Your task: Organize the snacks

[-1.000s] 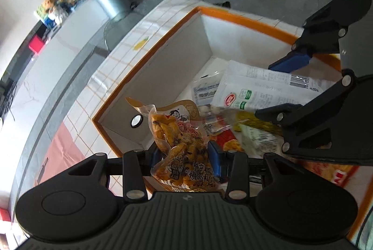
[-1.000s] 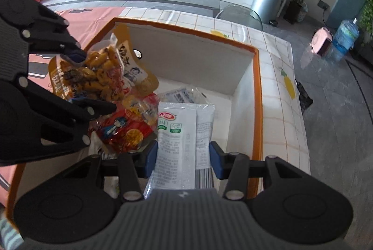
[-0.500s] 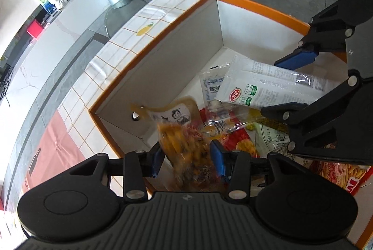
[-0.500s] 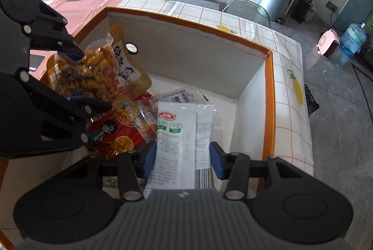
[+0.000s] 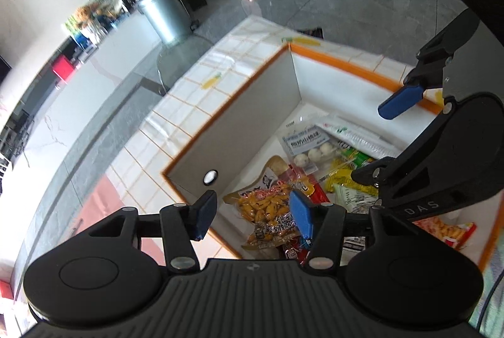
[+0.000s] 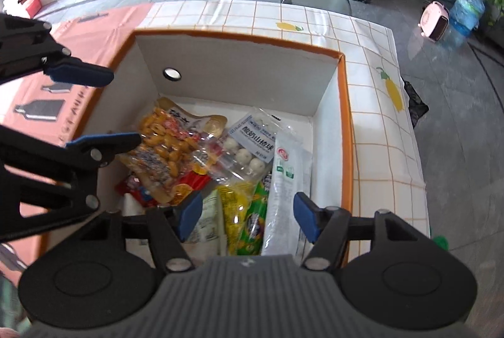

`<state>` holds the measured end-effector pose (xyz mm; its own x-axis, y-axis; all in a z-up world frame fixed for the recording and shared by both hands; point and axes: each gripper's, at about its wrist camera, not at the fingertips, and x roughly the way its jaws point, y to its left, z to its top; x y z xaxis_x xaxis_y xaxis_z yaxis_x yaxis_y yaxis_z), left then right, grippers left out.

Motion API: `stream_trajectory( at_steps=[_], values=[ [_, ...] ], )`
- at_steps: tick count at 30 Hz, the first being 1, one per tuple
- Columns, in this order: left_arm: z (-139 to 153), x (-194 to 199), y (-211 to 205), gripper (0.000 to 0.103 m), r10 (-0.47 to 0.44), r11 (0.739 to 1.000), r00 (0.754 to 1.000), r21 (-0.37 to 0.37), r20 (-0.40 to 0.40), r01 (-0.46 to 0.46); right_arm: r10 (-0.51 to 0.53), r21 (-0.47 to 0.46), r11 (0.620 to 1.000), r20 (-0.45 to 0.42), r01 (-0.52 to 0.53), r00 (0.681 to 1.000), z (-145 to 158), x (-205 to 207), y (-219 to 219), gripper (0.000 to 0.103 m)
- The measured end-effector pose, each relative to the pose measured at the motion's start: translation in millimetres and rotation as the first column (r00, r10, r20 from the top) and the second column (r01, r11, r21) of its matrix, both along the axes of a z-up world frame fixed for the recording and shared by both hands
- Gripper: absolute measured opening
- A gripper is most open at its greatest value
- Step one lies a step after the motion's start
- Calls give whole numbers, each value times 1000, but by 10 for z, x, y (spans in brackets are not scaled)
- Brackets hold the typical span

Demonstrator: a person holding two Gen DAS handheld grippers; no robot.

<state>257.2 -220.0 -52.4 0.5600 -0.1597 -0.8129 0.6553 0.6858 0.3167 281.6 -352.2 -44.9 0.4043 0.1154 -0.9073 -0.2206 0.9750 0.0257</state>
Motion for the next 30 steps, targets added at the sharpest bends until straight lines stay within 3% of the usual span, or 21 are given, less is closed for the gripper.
stream_trajectory(
  at_steps=[4,9,13,19,23,30],
  values=[
    [272,-160,137,64,25,999,999,-43,44,-23,-12,29,1000,7,12,1000,249,-159,32,68],
    [607,-397,368,65,124,987,989,-114,83,-114,-42,76,996,9,41,999,542,-413,81,69],
    [793,-683,558,72,183,970,975,-181,124,-160,-64,79,995,41,61,997,726,-714,174,73],
    [862,-1128,855,72,267,938,952,-266,151,-221,-75,83,995,156,62,985,883,-1318,328,82],
    [882,-1423,1040,73,342,907,919,-324,194,-269,-108,103,991,247,85,963,923,-1755,439,85],
    [799,-1760,1254,76,427,871,877,-361,221,-334,-158,108,986,327,129,932,901,-2256,681,86]
  ],
)
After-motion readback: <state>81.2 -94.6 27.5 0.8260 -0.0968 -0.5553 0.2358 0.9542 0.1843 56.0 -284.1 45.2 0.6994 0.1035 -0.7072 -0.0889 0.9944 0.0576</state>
